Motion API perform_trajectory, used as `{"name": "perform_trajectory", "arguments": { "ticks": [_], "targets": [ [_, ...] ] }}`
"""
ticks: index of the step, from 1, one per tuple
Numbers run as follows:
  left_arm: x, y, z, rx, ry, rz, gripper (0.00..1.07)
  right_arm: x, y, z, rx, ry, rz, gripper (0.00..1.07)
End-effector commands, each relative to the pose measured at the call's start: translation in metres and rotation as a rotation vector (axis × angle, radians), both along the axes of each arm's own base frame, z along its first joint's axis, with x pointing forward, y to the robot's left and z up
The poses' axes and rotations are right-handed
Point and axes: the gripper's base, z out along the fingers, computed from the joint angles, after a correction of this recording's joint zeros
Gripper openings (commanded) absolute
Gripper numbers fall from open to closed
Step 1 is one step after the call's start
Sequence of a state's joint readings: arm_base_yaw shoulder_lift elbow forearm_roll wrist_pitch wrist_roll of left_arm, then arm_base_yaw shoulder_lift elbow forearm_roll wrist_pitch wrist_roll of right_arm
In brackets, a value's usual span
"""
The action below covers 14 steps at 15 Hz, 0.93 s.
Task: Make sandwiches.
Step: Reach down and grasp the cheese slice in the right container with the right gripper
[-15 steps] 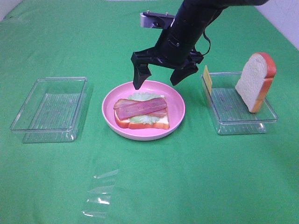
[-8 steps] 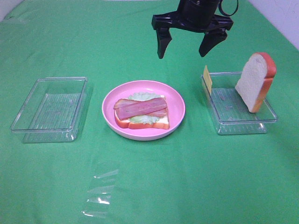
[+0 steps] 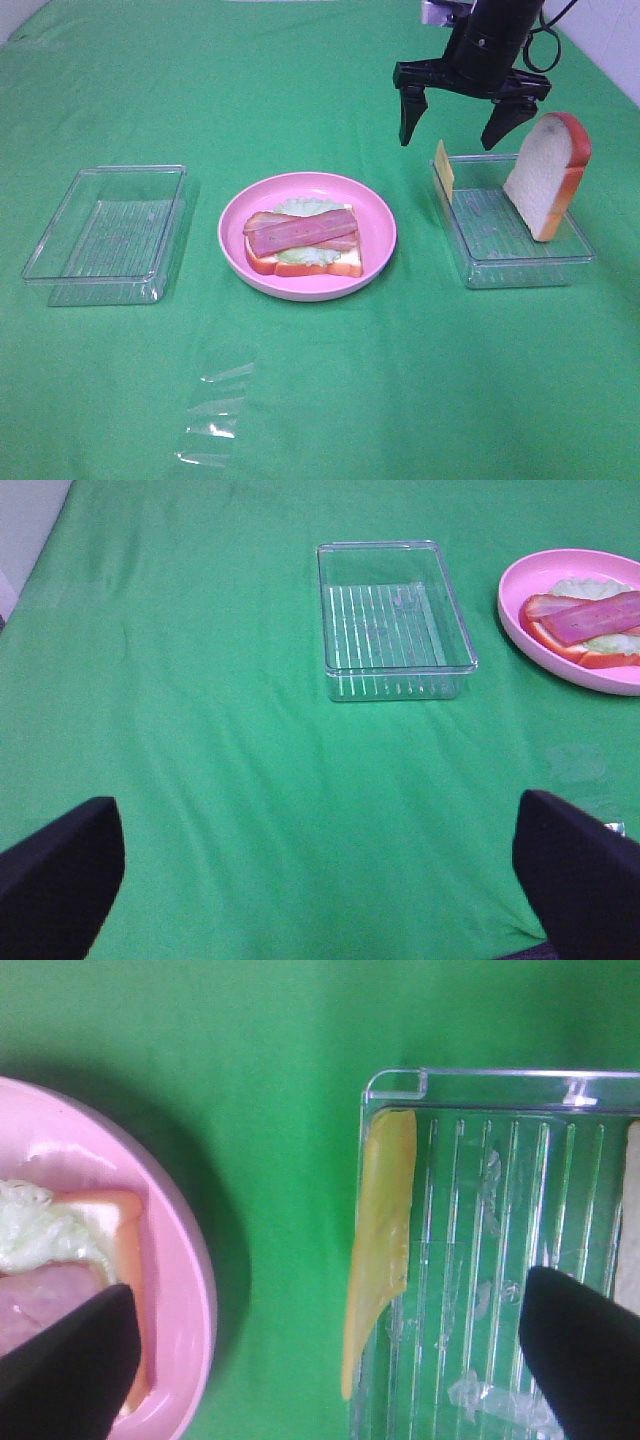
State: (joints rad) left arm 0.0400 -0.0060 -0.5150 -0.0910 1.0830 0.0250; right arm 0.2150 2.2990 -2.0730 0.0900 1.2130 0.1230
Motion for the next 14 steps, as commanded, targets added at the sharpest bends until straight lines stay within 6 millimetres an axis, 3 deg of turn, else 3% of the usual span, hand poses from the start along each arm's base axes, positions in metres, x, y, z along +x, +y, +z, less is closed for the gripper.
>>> {"name": "perform_trajectory", "arguments": {
  "ticks": [1,5,11,14],
  "targets": [
    [-0.003,-0.001,0.001,-0.013,-0.027,-0.003,0.98,-0.004,-0.004,-0.01,0.004,0.097,0.009,0.97],
    [-0.003,-0.001,0.001,-0.013,-0.027,-0.003,0.98,-0.002,-0.002,-0.03,0.025,0.144,0.018,0.96],
    [-0.003,-0.001,0.001,-0.013,-0.027,-0.003,0.98,0.0,-0.002,-0.036,0.018,0.145,0.02,0.78],
    [-0.003,-0.001,0.001,-0.013,-0.027,-0.003,0.98,0.0,-0.003,-0.036,0.011,0.143,0.021,0.6]
  ]
}}
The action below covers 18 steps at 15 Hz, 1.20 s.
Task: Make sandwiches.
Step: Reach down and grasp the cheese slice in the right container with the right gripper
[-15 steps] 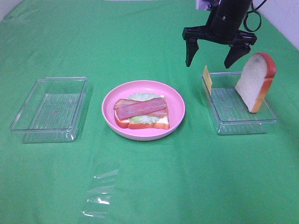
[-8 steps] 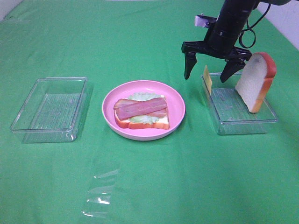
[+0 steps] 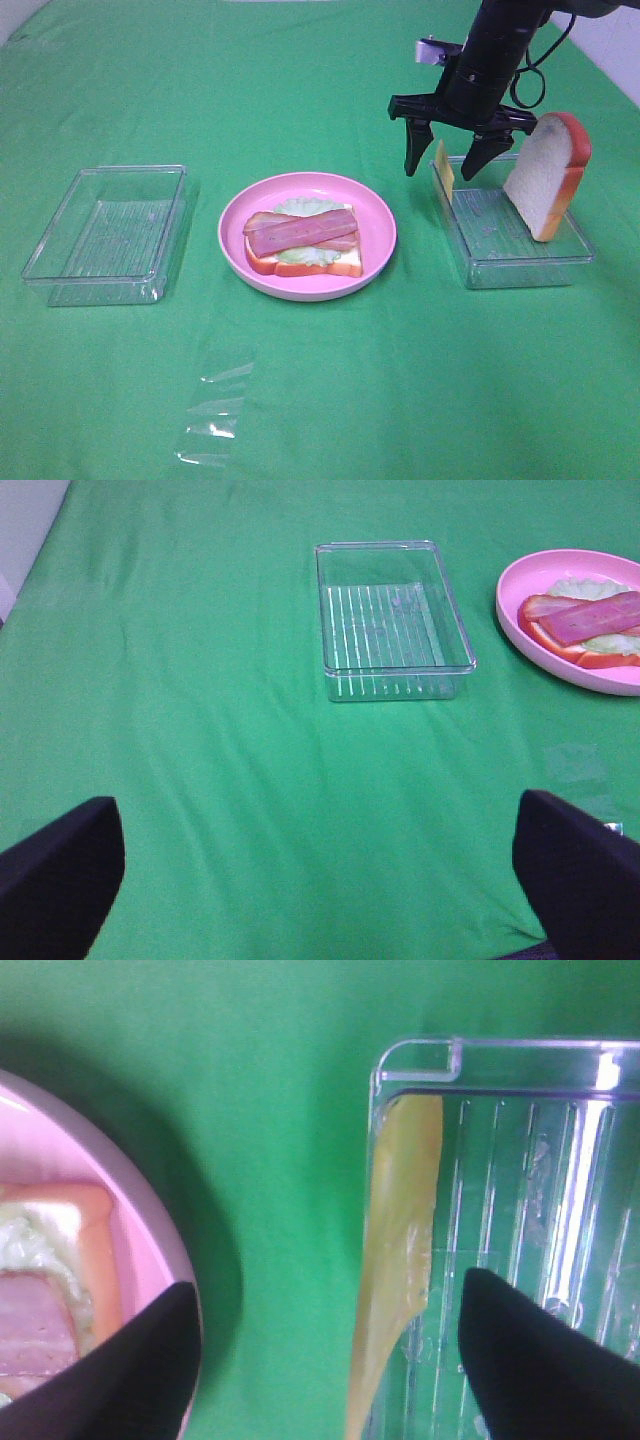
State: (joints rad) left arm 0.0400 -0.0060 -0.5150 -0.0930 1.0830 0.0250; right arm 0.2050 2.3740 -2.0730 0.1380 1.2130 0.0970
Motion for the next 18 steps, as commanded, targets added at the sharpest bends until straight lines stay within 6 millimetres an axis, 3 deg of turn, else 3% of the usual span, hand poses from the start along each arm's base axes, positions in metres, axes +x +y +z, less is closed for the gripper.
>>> {"name": "perform_trajectory", "arguments": {
  "ticks": [1,11,13,15,17,18],
  "targets": [
    [-0.0032,-0.0009,0.0005,-0.012,-0.027,-0.002,0.98,-0.0045,-0.0038,-0.0004,-0.028,0.057,0.017,0.55],
    [-0.0032,-0.0009,0.0005,-0.012,-0.027,-0.002,0.98,-0.0046,-0.0041,-0.0005,-0.03,0.058,0.02,0.54],
    [-0.0032,-0.0009,0.0005,-0.012,-0.027,-0.002,0.98,-0.0047,-0.0043,-0.0005,-0.033,0.059,0.021,0.39],
    [-0.0032,-0.0009,0.0005,-0.012,-0.027,-0.002,0.98,-0.0044,-0.0066,-0.0007,-0.059,0.056,0.024,0.11],
    [-0.0032,-0.0009,0.0005,-0.012,-0.027,-0.002,0.98,-0.0049,-0.0075,-0.0008,-0.068,0.061,0.026,0.0],
    [-0.0032,-0.0009,0.0005,-0.012,-0.027,-0.002,0.98,-0.0054,-0.0075,-0.0007,-0.068,0.066,0.027,0.0]
  ]
}}
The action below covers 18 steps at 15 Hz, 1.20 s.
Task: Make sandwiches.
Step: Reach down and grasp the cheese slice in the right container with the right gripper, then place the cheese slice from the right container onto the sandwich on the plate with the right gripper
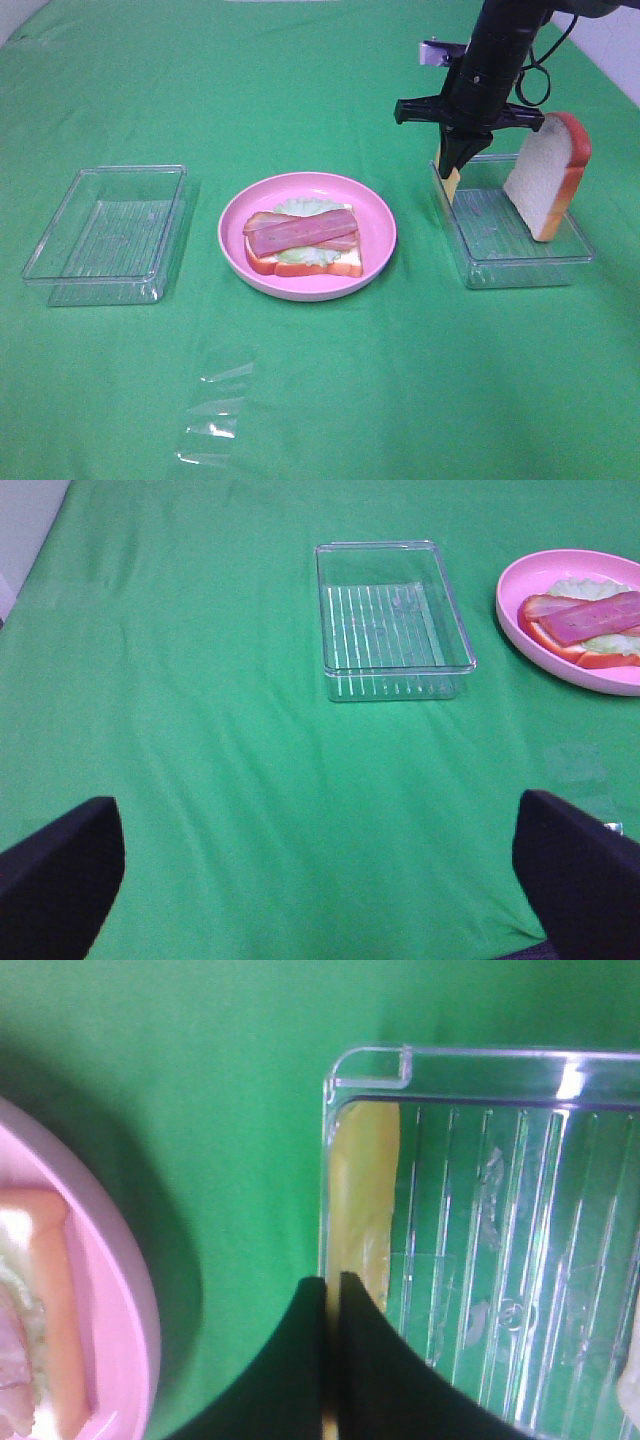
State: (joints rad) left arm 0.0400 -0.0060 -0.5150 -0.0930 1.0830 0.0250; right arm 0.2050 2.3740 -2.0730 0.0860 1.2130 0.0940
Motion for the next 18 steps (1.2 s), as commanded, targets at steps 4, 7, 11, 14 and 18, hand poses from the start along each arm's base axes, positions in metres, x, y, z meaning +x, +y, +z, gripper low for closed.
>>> {"name": "perform_trajectory", "arguments": {
  "ticks": [4,7,11,14,18],
  "targets": [
    [-0.003,-0.001,0.001,-0.012,-0.027,-0.002,0.98,-0.009,-0.004,0.018,-0.015,0.062,0.001,0.0],
    [-0.003,-0.001,0.001,-0.012,-0.027,-0.002,0.98,-0.018,-0.005,0.061,0.003,-0.019,-0.007,0.0],
    [-0.003,-0.001,0.001,-0.013,-0.027,-0.003,0.98,-0.046,0.001,0.121,0.148,-0.097,0.014,0.0],
    [-0.003,-0.001,0.001,-0.015,-0.027,-0.005,0.98,-0.068,0.01,0.133,0.295,-0.086,0.09,0.0],
    [-0.003,-0.001,0.001,-0.017,-0.027,-0.006,0.98,-0.084,0.058,0.086,0.717,-0.042,0.214,0.0]
  ]
}}
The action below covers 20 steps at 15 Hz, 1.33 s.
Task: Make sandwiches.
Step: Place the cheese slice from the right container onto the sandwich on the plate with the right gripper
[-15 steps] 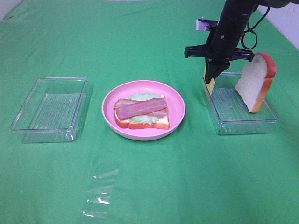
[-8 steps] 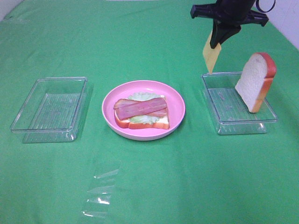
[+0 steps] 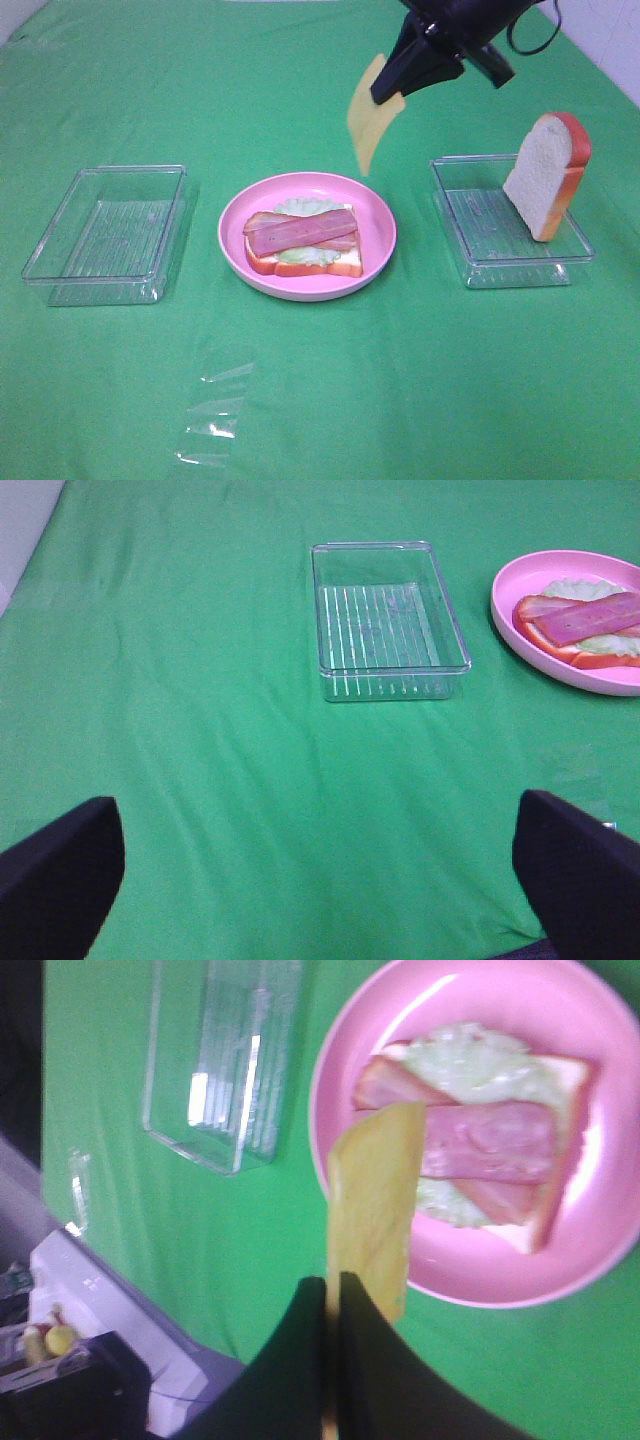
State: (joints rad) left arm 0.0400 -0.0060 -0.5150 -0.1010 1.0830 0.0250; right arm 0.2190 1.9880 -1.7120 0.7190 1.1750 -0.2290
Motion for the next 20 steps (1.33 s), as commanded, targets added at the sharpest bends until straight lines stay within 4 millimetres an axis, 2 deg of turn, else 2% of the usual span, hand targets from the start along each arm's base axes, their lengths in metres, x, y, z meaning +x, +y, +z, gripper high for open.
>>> {"name": "perform_trajectory", "arguments": {
  "ticks": [1,2,4,6,7,8,12,18,19,20],
  "targets": [
    [-0.003,-0.001,0.001,-0.011,-0.027,-0.002,0.98,-0.003,0.029,-0.028,0.13,0.027,0.058,0.0],
    [-0.003,-0.001,0.001,-0.011,-0.027,-0.002,0.98,-0.002,0.037,-0.035,0.134,0.035,0.06,0.0],
    [-0.003,-0.001,0.001,-0.011,-0.027,-0.002,0.98,0.002,0.061,-0.063,0.126,0.053,0.052,0.0],
    [-0.003,-0.001,0.001,-0.011,-0.027,-0.002,0.98,0.007,0.071,-0.087,0.115,0.084,0.042,0.0],
    [-0.003,-0.001,0.001,-0.011,-0.027,-0.002,0.98,0.008,0.071,-0.091,0.11,0.087,0.039,0.0],
    [-0.003,-0.001,0.001,-0.011,-0.027,-0.002,0.98,0.015,0.072,-0.103,0.1,0.072,0.0,0.0],
    [-0.003,-0.001,0.001,-0.011,-0.027,-0.002,0.98,0.022,0.071,-0.115,0.054,0.055,0.004,0.0],
    [-0.003,-0.001,0.001,-0.011,-0.027,-0.002,0.98,0.022,0.055,-0.125,-0.158,0.043,0.017,0.0],
    [-0.003,-0.001,0.001,-0.011,-0.027,-0.002,0.98,0.022,0.055,-0.124,-0.159,0.041,0.018,0.01],
    [-0.003,-0.001,0.001,-0.011,-0.027,-0.002,0.98,0.022,0.055,-0.124,-0.159,0.042,0.019,0.11]
  ]
}}
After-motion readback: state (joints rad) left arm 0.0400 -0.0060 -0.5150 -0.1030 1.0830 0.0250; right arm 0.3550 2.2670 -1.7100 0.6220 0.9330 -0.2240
